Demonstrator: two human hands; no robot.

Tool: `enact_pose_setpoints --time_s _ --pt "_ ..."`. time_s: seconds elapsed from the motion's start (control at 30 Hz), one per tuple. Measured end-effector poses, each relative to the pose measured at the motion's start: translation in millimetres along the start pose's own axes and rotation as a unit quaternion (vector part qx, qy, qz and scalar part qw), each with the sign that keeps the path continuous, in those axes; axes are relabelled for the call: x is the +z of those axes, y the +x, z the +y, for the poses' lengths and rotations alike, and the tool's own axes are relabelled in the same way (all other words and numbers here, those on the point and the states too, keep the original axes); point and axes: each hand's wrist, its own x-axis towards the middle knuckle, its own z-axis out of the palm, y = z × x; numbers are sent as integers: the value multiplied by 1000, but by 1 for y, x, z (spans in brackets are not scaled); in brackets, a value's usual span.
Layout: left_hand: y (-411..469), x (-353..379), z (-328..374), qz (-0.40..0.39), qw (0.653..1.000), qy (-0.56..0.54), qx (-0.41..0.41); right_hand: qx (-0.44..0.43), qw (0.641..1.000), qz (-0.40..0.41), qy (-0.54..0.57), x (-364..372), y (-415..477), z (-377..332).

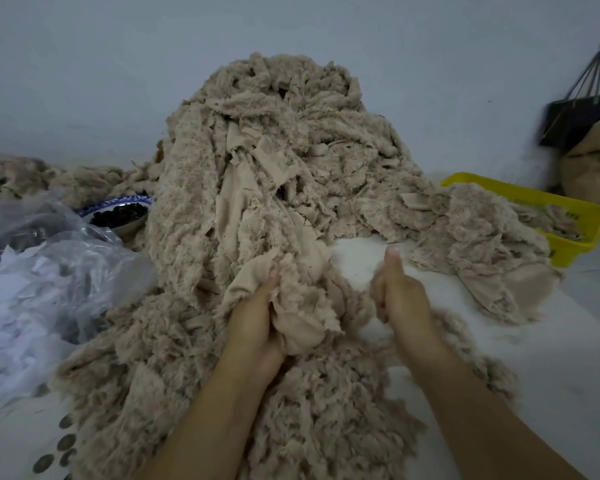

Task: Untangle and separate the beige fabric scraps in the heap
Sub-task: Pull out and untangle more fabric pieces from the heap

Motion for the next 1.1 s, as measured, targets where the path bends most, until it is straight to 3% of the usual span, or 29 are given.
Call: enact_pose_setpoints --time_s 0.07,0.2,0.33,0.37,0.43,0.5,0.57,0.7,0.83,0.9,1.0,1.1 --pt "0 3 -2 -38 998 -39 -26 -41 997 -60 -37 5 -10 -2" --pt "3 1 2 -59 992 -98 -44 -247 951 -180 -48 18 -25 -4" --pt "8 -6 8 -46 982 -179 -41 -329 885 -213 -252 35 -32 0" --pt "10 -8 8 -34 982 -186 -15 -306 901 -209 -226 35 -32 2" --pt "14 -9 9 -10 984 -172 53 -188 960 -201 -50 27 -29 -2" --pt "17 -8 10 8 984 -143 102 -100 974 -171 112 17 -22 -7" --pt "16 -7 11 10 987 -116 113 -63 966 -145 203 12 -17 -8" --pt "13 -7 10 -32 997 -57 45 -4 958 -131 255 11 -14 -12" --pt "3 -2 9 -58 996 70 14 27 949 -155 274 12 -16 -14" --pt "-5 0 9 -89 980 173 37 16 947 -171 272 13 -18 -15" --pt "-15 3 5 -115 930 342 73 9 945 -180 272 14 -19 -15" --pt "-13 0 1 -72 922 369 88 38 930 -187 315 11 -16 -15"
